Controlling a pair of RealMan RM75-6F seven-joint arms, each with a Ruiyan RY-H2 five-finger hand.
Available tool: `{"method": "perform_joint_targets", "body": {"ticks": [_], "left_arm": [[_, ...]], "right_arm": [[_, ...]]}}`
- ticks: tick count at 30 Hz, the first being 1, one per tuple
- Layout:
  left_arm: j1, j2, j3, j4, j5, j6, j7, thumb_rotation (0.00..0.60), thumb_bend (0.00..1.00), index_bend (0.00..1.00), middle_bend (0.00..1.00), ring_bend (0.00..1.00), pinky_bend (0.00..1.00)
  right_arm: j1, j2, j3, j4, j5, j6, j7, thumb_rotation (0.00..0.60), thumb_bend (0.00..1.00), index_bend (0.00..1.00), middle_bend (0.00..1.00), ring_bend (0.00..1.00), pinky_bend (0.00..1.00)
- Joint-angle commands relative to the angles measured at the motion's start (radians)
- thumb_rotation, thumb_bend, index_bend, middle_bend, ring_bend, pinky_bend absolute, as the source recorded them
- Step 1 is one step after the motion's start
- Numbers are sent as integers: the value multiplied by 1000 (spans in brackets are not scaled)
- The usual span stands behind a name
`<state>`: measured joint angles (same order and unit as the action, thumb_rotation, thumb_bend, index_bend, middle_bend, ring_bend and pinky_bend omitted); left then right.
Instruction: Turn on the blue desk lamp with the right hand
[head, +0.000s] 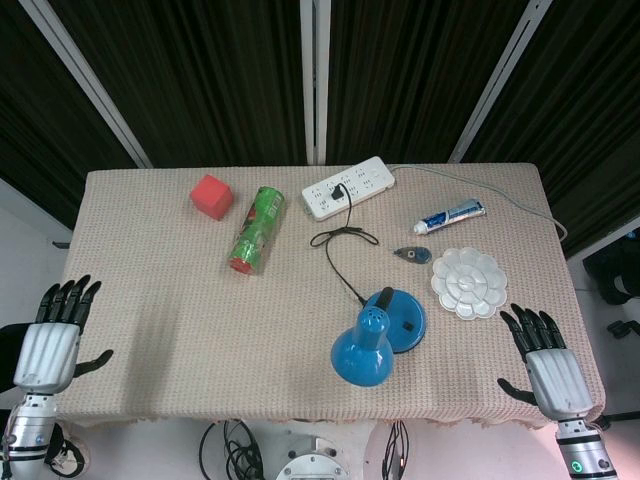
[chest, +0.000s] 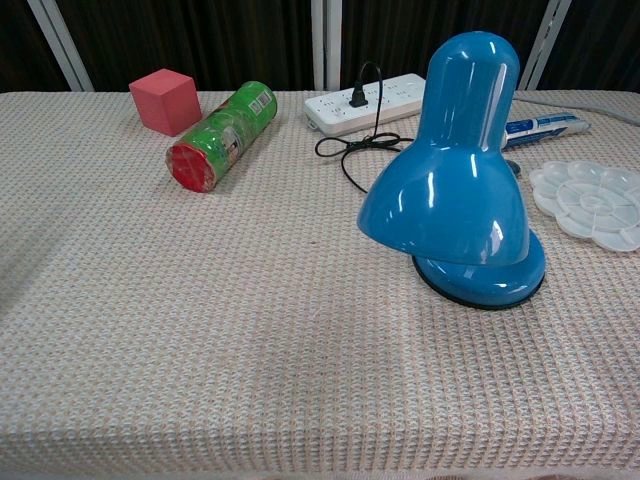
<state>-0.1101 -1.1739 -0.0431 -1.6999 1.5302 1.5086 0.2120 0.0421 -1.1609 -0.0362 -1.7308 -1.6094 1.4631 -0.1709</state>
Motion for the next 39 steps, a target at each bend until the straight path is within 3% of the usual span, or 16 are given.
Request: {"method": "perform_joint_targets", "body": {"ticks": [1, 14, 26, 28, 29, 32, 34, 36, 39], "left_arm": [[1, 0, 0, -2, 2, 4, 2, 600, 39, 0, 0, 0, 0], [6, 4, 8, -16, 19, 11, 12, 600, 39, 0, 0, 0, 0], [2, -1, 5, -14, 15, 5, 21, 600, 38, 0, 0, 0, 0], [3, -2, 4, -14, 11, 4, 19, 600, 38, 0, 0, 0, 0], [3, -2, 4, -14, 11, 4, 18, 600, 39, 0, 0, 0, 0], [4, -2, 4, -14, 13, 6, 20, 600, 39, 0, 0, 0, 0], [3, -2, 4, -15, 8, 2, 23, 600, 39, 0, 0, 0, 0], [3, -2, 5, -15, 0, -3, 27, 600, 38, 0, 0, 0, 0], [2, -3, 4, -15, 1, -4, 28, 600, 39, 0, 0, 0, 0]], "right_arm": [[-3, 2, -2, 3, -2, 4, 5, 600, 54, 0, 0, 0, 0], [-18, 10, -12, 10, -17, 23, 20, 600, 54, 0, 0, 0, 0], [22, 10, -8, -21, -16, -45, 4, 600, 80, 0, 11, 1, 0], [34, 17, -11, -37, -4, -78, -10, 600, 81, 0, 83, 48, 13], [38, 19, -10, -42, -1, -87, -15, 600, 81, 0, 180, 124, 82], [62, 26, -10, -70, 20, -138, -36, 600, 84, 0, 627, 500, 461], [77, 32, -8, -87, 36, -170, -54, 600, 99, 0, 827, 692, 646], [92, 32, -3, -101, 51, -193, -89, 600, 134, 0, 902, 777, 735], [108, 12, 6, -111, 62, -211, -142, 600, 204, 0, 931, 805, 757]]}}
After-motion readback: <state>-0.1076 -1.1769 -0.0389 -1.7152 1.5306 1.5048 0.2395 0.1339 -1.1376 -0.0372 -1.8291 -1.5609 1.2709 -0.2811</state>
